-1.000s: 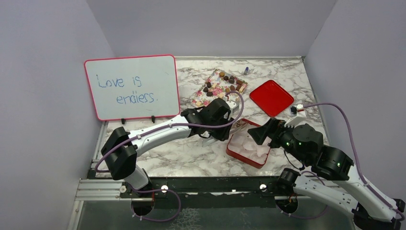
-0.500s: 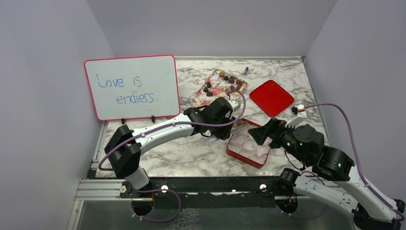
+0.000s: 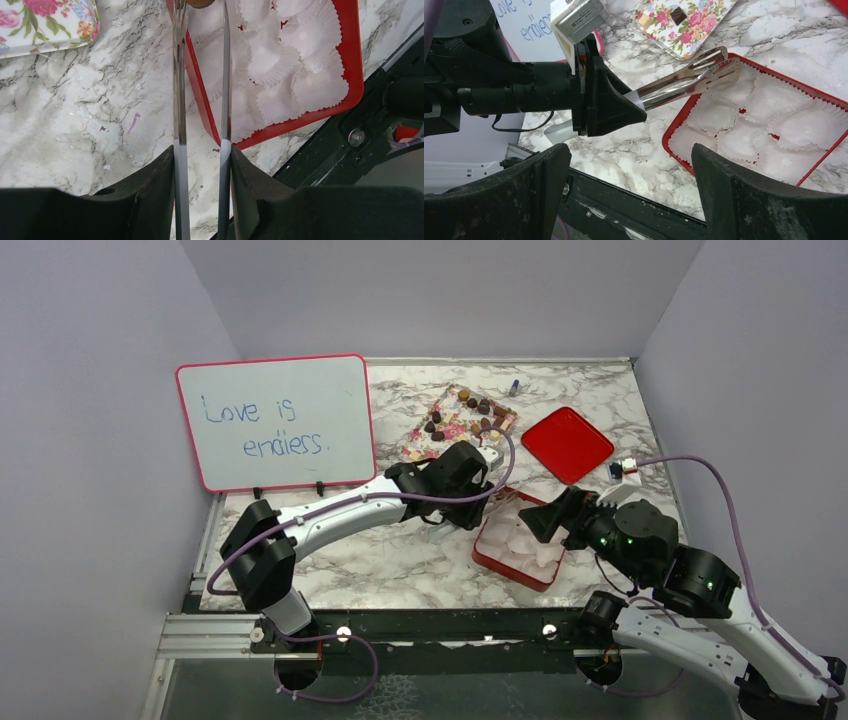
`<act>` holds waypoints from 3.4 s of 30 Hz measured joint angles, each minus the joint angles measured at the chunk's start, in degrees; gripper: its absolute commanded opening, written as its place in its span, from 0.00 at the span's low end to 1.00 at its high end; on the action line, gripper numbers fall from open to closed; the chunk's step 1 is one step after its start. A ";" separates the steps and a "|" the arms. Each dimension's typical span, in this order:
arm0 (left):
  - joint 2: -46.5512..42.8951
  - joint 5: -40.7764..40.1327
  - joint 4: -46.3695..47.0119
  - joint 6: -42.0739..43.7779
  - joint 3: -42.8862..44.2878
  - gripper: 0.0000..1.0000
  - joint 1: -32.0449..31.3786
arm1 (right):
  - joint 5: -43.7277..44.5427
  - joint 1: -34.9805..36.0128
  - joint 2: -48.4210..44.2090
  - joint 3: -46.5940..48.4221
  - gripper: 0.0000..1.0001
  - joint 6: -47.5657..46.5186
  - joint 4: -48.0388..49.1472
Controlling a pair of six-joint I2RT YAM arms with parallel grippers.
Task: Pack the chocolate
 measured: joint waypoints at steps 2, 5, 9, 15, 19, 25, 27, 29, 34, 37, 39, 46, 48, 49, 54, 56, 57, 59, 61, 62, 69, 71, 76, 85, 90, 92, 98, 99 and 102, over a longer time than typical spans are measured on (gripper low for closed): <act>0.26 -0.17 -0.09 0.09 0.59 0.43 0.00 | 0.00 0.00 -0.20 0.00 0.96 0.07 0.00; 0.81 -0.37 -0.07 0.42 1.79 0.43 0.00 | -0.04 0.00 -0.87 0.00 0.96 0.59 0.00; 1.09 -0.46 -0.07 0.44 2.73 0.43 0.00 | -0.39 0.00 -1.92 -0.26 0.96 1.14 0.04; 1.09 -0.48 -0.09 0.42 2.82 0.43 0.00 | -0.83 0.00 -2.23 -0.39 0.96 1.42 0.04; 0.81 -0.98 -0.42 0.42 2.84 0.42 0.00 | -1.31 0.00 -2.23 -0.39 0.96 1.40 0.07; -2.51 -4.48 -1.66 0.42 2.86 0.42 0.00 | -1.62 0.00 -2.23 -0.39 0.96 1.36 0.07; -3.76 -5.60 -1.99 0.42 2.89 0.42 0.00 | -1.68 0.00 -2.23 -0.39 0.96 1.36 0.07; -4.94 -7.04 -2.67 0.44 3.02 0.42 0.02 | -1.70 0.00 -2.23 -0.39 0.96 1.36 0.07; -6.19 -10.19 -4.28 0.50 3.65 0.42 1.77 | -1.70 0.00 -2.23 -0.39 0.96 1.33 0.04; -6.19 -10.71 -5.81 0.81 3.65 0.42 5.16 | -1.73 0.00 -2.23 -0.37 0.96 1.33 0.02; -6.19 -11.08 -6.62 1.14 3.65 0.42 7.19 | -1.70 0.00 -2.23 -0.33 0.96 1.31 0.00; -1.86 -15.19 -10.14 4.90 7.50 0.43 10.49 | -1.90 0.00 -2.19 -0.07 0.96 0.92 0.00; 0.72 -15.69 -10.95 6.36 9.40 0.43 10.93 | -1.90 0.00 -2.08 0.09 0.96 0.87 0.00; 1.70 -15.80 -11.26 7.02 10.01 0.43 11.10 | -1.90 0.00 -1.99 0.11 0.96 0.85 0.02; 5.46 -16.24 -12.79 9.49 11.39 0.43 12.33 | -2.03 0.00 -1.53 0.11 0.96 0.85 0.20; 6.73 -16.20 -13.29 9.94 11.72 0.43 12.85 | -2.14 0.00 -1.29 0.11 0.96 0.83 0.26; 7.26 -16.17 -13.29 10.12 11.80 0.43 12.96 | -2.19 0.00 -1.07 0.11 0.96 0.83 0.26; 8.28 -16.13 -13.31 10.54 11.89 0.43 13.31 | -2.36 0.00 -0.33 0.13 0.96 0.83 0.28; 9.16 -16.09 -13.38 10.82 12.00 0.43 13.55 | -2.71 0.00 0.57 0.22 0.96 0.83 0.33; 9.62 -16.06 -13.35 10.95 12.13 0.43 13.57 | -2.91 0.00 0.94 0.22 0.96 0.81 0.46; 11.93 -14.69 -13.35 11.41 13.79 0.44 14.12 | -3.65 0.00 1.42 0.22 0.96 0.83 1.31; 12.04 -13.86 -13.33 11.39 13.81 0.44 14.51 | -3.65 0.00 1.42 0.22 0.96 0.85 1.33; 12.09 -11.63 -13.27 11.39 13.81 0.45 15.47 | -3.80 0.00 1.42 0.22 0.96 0.85 1.53; 12.07 -9.01 -12.79 11.13 13.86 0.48 15.61 | -4.35 0.00 1.22 0.22 0.95 0.87 1.53; 12.09 -8.70 -12.76 10.67 14.73 0.48 15.61 | -4.55 0.00 0.61 0.22 0.96 0.87 1.53; 12.13 -8.52 -12.61 10.47 15.28 0.48 15.61 | -4.55 0.00 0.39 0.22 0.96 0.87 1.53; 13.35 -6.49 -11.98 10.27 15.76 0.49 15.61 | -4.52 0.00 -0.07 0.22 0.96 0.85 1.51; 13.62 -6.19 -12.00 10.27 15.76 0.49 15.61 | -4.50 0.00 -0.17 0.22 0.96 0.85 1.51; 14.27 -5.70 -11.91 10.16 15.76 0.49 15.61 | -4.50 0.00 -0.37 0.22 0.96 0.85 1.51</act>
